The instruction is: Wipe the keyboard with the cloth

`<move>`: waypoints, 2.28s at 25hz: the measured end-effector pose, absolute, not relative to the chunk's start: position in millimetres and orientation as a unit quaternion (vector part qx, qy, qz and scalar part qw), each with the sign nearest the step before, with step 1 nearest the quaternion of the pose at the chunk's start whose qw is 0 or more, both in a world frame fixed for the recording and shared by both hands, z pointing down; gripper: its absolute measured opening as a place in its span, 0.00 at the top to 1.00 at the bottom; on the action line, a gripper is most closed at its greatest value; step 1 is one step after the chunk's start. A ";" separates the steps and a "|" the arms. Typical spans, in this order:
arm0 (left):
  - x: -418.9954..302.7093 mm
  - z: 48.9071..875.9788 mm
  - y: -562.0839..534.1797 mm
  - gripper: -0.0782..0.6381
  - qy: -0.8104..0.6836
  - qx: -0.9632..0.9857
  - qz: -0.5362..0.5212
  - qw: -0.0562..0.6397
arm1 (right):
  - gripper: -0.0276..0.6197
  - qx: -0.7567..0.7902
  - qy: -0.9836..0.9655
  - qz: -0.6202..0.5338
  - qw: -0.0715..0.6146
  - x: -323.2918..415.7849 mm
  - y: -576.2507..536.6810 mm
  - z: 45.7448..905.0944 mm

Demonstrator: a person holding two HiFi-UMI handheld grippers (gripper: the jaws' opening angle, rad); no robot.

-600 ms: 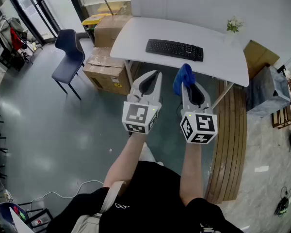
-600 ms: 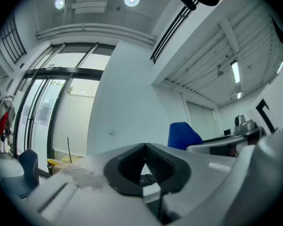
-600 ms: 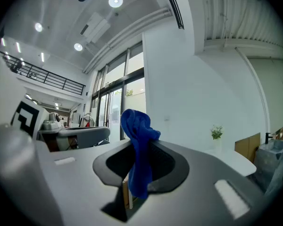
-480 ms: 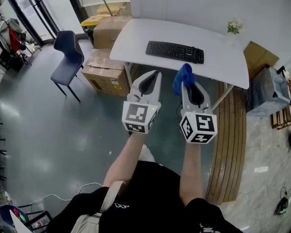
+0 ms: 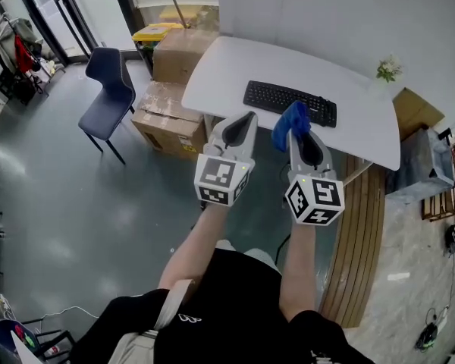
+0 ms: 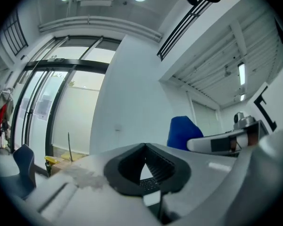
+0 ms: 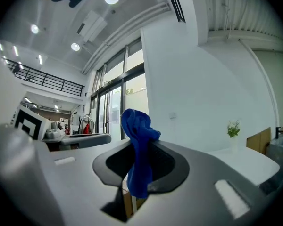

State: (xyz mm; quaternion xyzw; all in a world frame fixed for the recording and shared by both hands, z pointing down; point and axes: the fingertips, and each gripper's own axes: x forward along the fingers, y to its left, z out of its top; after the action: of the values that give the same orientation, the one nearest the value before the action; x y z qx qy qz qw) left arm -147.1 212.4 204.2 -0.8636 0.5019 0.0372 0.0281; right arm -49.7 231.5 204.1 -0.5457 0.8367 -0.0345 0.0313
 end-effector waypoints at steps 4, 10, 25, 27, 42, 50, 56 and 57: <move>-169.9 222.5 177.0 0.90 0.513 -0.857 0.033 0.008 | 0.84 -0.538 0.842 -0.042 0.015 -67.4 198.5 220.1; -166.5 249.7 107.4 0.90 0.520 -0.853 0.031 -0.014 | 0.84 -0.539 0.841 -0.052 0.003 -54.0 123.9 235.8; -128.7 350.9 -97.7 0.90 0.587 -0.801 -0.032 -0.113 | 0.84 -0.446 0.879 -0.157 -0.068 -25.8 -102.9 317.0; -130.1 359.9 -105.6 0.90 0.592 -0.795 -0.047 -0.125 | 0.84 -0.425 0.885 -0.174 -0.073 -37.5 -112.0 324.0; -177.7 463.6 -158.5 0.90 0.594 -0.764 -0.110 -0.226 | 0.84 -0.365 0.879 -0.270 -0.146 -125.9 -169.1 442.8; -176.8 498.4 -168.6 0.90 0.578 -0.764 -0.154 -0.242 | 0.84 -0.376 0.863 -0.294 -0.167 -135.2 -175.0 488.0; -171.5 527.2 -164.2 0.90 0.557 -0.761 -0.217 -0.252 | 0.84 -0.405 0.846 -0.274 -0.213 -130.4 -175.5 519.3; -169.4 531.7 -162.3 0.90 0.552 -0.761 -0.227 -0.254 | 0.84 -0.408 0.844 -0.269 -0.220 -128.7 -175.4 521.2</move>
State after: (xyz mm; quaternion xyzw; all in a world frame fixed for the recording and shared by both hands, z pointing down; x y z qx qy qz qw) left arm -169.4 -162.3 531.7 -0.7610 0.5524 -0.2270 -0.2535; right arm -128.7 -175.4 521.2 -0.4080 0.8443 -0.2691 -0.2197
